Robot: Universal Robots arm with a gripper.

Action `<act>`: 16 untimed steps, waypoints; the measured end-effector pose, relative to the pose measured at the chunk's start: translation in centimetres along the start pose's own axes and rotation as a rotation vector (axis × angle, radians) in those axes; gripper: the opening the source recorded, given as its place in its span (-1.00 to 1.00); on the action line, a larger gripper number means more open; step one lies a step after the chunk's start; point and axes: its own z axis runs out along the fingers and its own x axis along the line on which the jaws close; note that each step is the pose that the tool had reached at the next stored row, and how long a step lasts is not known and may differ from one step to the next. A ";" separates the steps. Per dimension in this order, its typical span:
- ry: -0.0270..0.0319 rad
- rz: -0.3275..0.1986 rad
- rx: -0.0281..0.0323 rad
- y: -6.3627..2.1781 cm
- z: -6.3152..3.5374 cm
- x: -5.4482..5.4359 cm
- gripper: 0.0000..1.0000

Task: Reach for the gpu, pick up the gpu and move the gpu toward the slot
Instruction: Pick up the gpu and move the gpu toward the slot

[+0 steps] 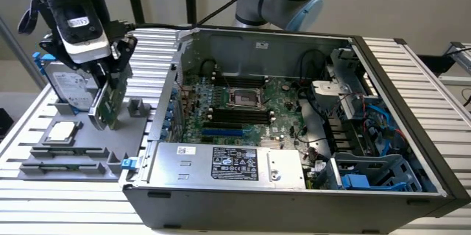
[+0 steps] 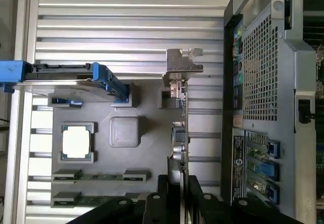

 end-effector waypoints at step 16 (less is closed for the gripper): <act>0.0133 0.001 -0.0153 0.07 -6.71 -4.9 -0.47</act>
